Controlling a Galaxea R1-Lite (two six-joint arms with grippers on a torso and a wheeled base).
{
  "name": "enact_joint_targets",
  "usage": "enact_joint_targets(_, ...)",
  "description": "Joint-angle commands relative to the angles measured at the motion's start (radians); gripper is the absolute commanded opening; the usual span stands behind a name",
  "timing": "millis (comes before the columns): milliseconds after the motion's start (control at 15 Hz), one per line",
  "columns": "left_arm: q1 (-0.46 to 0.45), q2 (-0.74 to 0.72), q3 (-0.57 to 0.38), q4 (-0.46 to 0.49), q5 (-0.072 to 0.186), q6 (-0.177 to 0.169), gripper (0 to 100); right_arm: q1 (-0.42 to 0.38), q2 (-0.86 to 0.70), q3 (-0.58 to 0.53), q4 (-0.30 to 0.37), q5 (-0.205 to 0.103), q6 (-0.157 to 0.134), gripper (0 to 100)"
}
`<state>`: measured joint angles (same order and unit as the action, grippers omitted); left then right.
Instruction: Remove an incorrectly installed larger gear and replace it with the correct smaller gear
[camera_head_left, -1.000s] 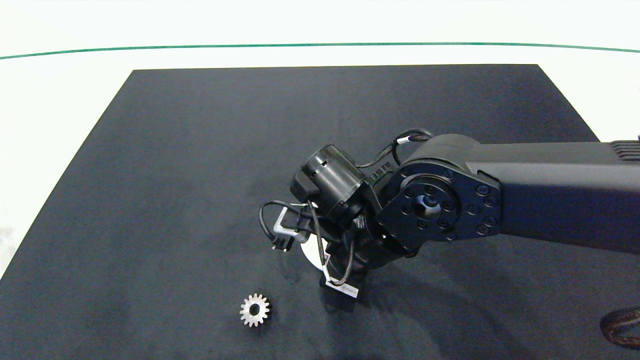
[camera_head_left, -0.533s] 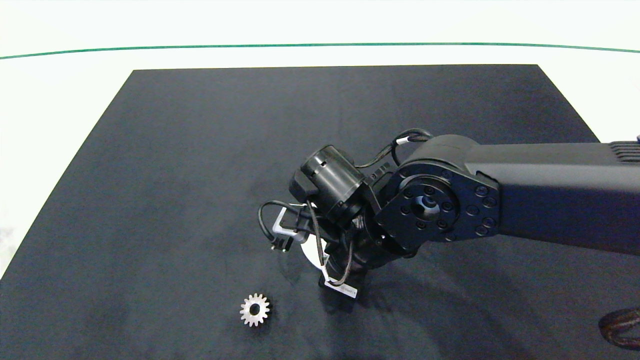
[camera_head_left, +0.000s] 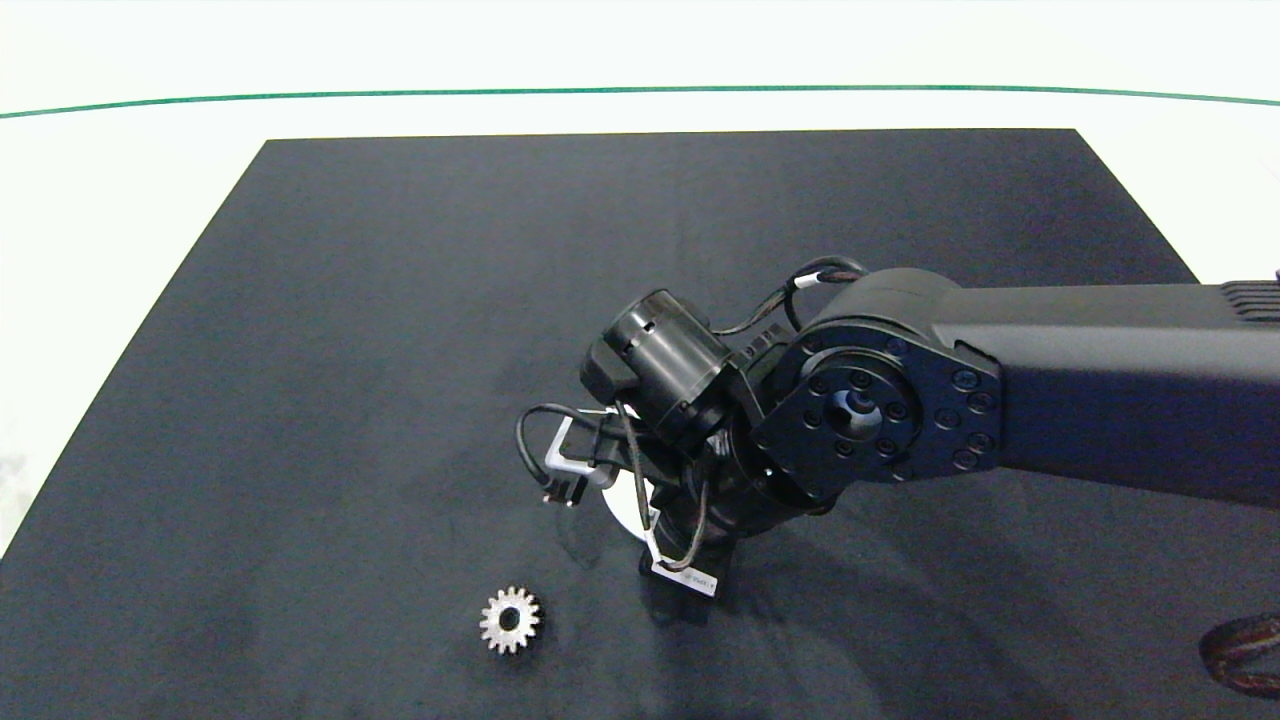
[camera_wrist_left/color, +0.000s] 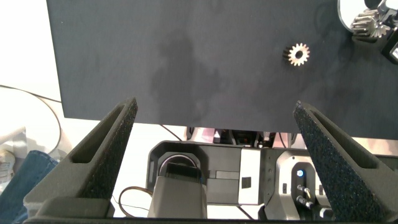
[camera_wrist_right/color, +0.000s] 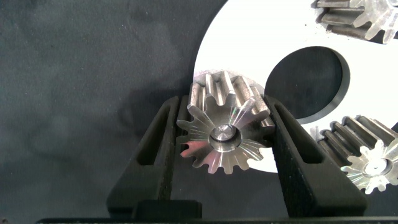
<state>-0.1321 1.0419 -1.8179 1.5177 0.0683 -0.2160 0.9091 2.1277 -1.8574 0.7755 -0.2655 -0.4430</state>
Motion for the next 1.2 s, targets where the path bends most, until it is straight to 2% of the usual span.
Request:
enact_joint_targets(67, 0.000, 0.001, 0.000, 0.009, 0.001, -0.002, 100, 0.001, -0.006, -0.002, 0.005, 0.008, -0.003, 28)
enact_joint_targets(600, 0.000, -0.002, 0.002, 0.009, 0.001, -0.002, 100, 0.002, -0.046, -0.006, 0.008, 0.009, -0.006, 12)
enact_joint_targets(867, 0.000, -0.002, 0.002, 0.009, 0.001, -0.002, 100, 0.022, -0.114, 0.021, 0.014, 0.008, -0.008, 4)
enact_joint_targets(1067, 0.000, -0.003, 0.002, 0.009, 0.001, -0.002, 100, 0.028, -0.190, 0.098, 0.013, 0.005, -0.002, 0)
enact_joint_targets(1200, 0.000, -0.003, 0.003, 0.009, 0.001, 0.000, 100, 0.024, -0.276, 0.198, 0.013, -0.003, -0.005, 0)
